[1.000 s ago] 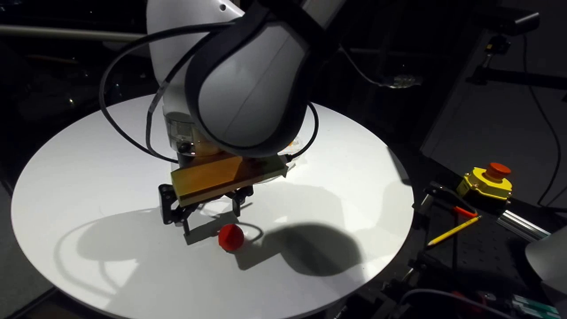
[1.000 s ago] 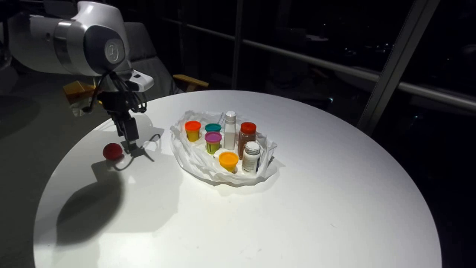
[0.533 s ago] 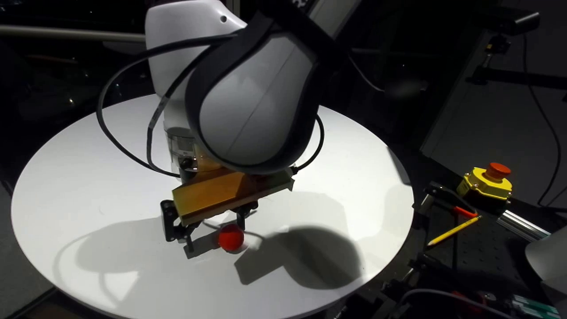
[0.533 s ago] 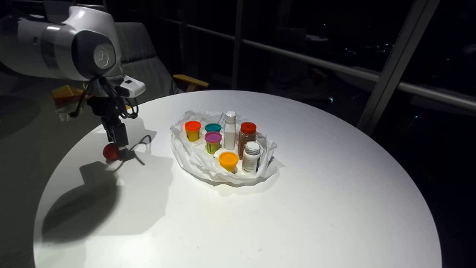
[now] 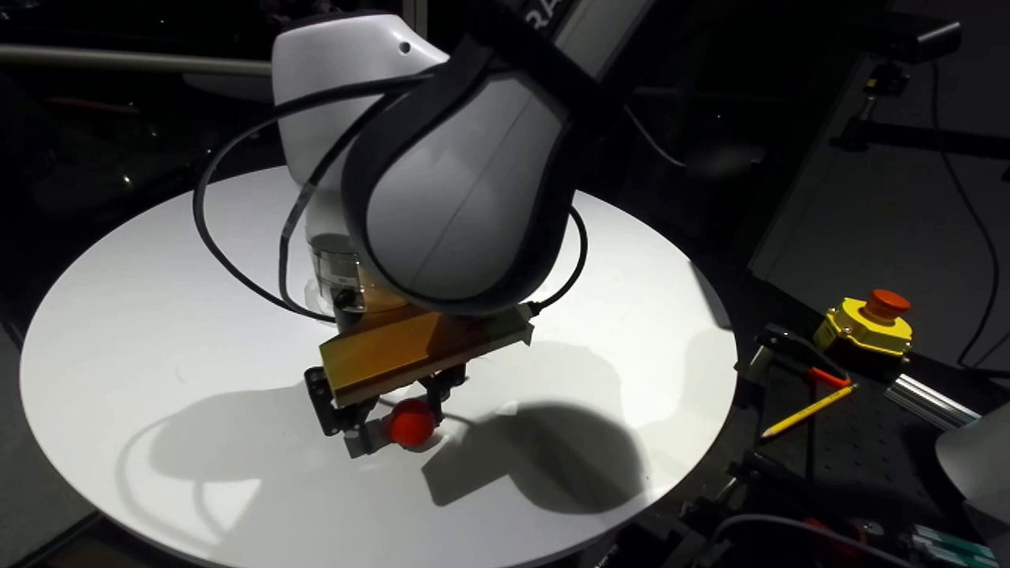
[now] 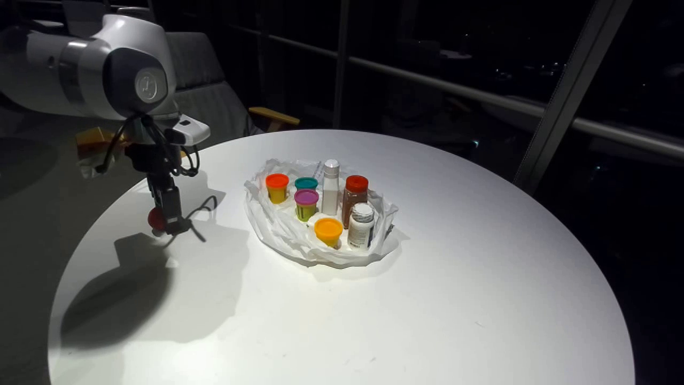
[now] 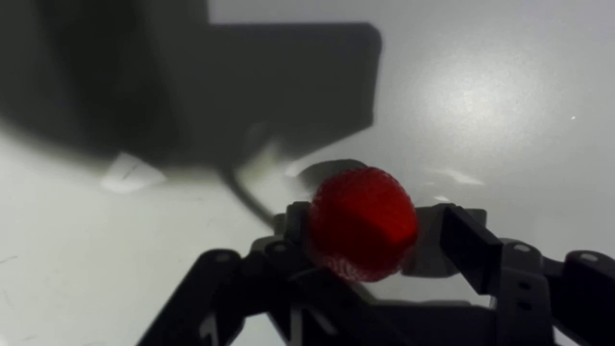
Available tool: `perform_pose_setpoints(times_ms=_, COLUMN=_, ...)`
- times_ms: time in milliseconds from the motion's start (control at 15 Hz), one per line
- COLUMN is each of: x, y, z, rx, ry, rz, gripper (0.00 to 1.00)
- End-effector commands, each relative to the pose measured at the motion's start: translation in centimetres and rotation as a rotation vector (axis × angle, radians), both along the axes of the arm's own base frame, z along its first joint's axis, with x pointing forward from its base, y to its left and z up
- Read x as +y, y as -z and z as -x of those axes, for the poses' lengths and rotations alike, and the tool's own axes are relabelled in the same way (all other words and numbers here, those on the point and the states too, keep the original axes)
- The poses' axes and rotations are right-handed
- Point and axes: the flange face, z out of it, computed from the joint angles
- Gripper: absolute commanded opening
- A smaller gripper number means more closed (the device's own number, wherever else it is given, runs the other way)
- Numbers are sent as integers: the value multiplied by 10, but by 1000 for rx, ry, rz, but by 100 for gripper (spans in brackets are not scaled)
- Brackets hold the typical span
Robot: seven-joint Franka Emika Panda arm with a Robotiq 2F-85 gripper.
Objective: Pick up the objects on the table and put them on the plastic
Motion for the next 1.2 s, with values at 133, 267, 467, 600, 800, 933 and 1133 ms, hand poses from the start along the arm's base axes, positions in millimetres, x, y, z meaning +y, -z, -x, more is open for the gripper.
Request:
perform_pose_setpoints(times_ms=133, x=0, y=-9, z=1, rx=9, ry=51, rz=4, gripper=27)
perform_pose_setpoints(times_ms=267, x=-2, y=-11, z=0, rx=12, ry=71, rz=9, gripper=25)
perform_pose_setpoints(times_ms=467, x=-9, y=-15, z=-4, rx=14, ry=97, rz=3, gripper=24)
perform_pose_setpoints(times_ms=600, x=-26, y=-31, z=-15, rx=-42, ry=147, rz=9, gripper=24)
perform_pose_setpoints(times_ms=800, x=-67, y=-70, z=-39, rx=-175, ry=240, rz=23, gripper=24)
perform_pose_setpoints(times_ms=933, x=-104, y=-92, z=-60, rx=-247, ry=311, rz=44, gripper=23)
perform_pose_setpoints(times_ms=1133, x=-163, y=-106, z=-91, rx=-292, ry=424, rz=92, gripper=23)
